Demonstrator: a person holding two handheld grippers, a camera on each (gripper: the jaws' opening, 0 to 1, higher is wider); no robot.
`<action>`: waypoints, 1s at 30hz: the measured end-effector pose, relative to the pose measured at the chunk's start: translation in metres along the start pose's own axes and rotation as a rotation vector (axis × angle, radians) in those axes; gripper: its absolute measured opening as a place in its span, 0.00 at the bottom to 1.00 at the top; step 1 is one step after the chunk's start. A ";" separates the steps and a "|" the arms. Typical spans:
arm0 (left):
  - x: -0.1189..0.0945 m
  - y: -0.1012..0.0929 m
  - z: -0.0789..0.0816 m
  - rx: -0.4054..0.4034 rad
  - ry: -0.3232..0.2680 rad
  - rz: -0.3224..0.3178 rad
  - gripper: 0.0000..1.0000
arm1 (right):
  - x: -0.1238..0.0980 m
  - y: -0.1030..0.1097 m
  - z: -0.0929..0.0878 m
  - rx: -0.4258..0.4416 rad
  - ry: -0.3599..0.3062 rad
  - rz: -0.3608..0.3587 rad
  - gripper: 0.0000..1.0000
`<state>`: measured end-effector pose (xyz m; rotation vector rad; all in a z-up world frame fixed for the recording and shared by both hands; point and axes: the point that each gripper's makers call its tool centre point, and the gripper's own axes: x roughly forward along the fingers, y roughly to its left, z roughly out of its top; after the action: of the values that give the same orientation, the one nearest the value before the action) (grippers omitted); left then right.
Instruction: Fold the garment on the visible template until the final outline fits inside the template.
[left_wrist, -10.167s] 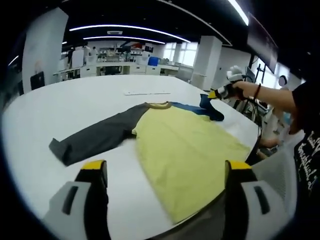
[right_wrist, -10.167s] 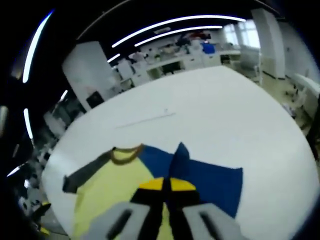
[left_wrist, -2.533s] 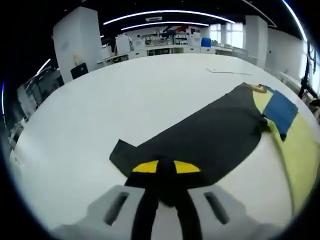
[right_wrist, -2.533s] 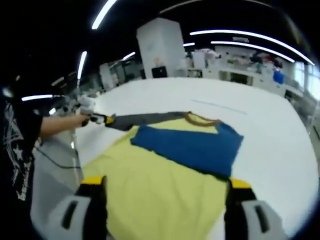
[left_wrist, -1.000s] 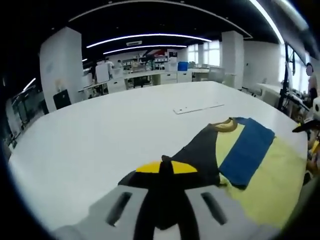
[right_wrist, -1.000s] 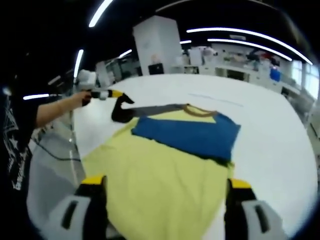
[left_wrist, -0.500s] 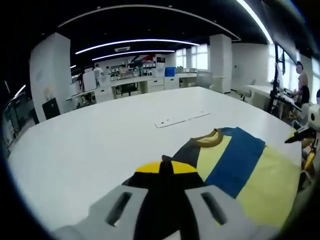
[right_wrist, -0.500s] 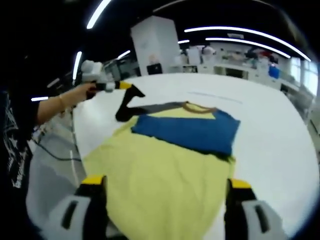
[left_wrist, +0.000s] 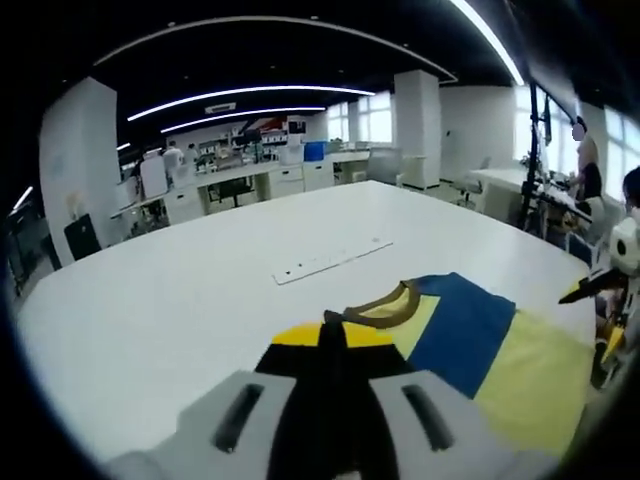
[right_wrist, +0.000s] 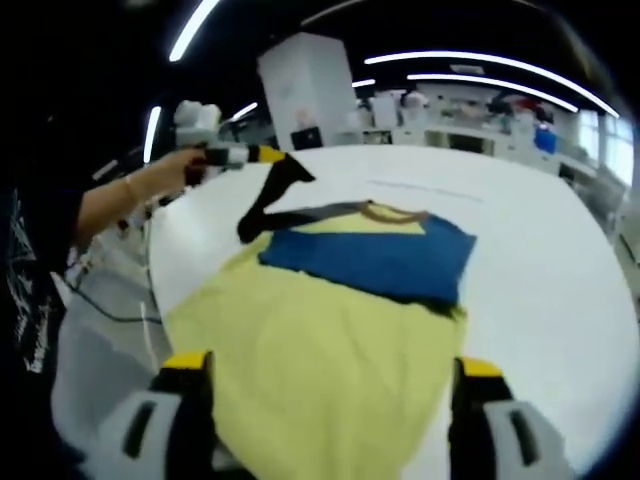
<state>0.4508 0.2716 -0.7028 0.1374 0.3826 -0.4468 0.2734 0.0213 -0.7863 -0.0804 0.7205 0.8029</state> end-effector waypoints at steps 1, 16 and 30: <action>0.001 0.000 0.000 -0.001 0.000 -0.002 0.02 | 0.000 0.000 -0.001 -0.001 0.002 0.001 0.99; 0.038 -0.048 0.021 -0.002 -0.024 -0.085 0.02 | -0.002 -0.005 -0.011 0.034 0.004 -0.002 0.99; 0.067 -0.087 0.031 -0.018 -0.041 -0.132 0.02 | -0.001 -0.011 -0.019 0.051 0.019 -0.006 0.99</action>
<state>0.4777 0.1615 -0.7046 0.0857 0.3561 -0.5754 0.2699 0.0066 -0.8026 -0.0442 0.7585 0.7787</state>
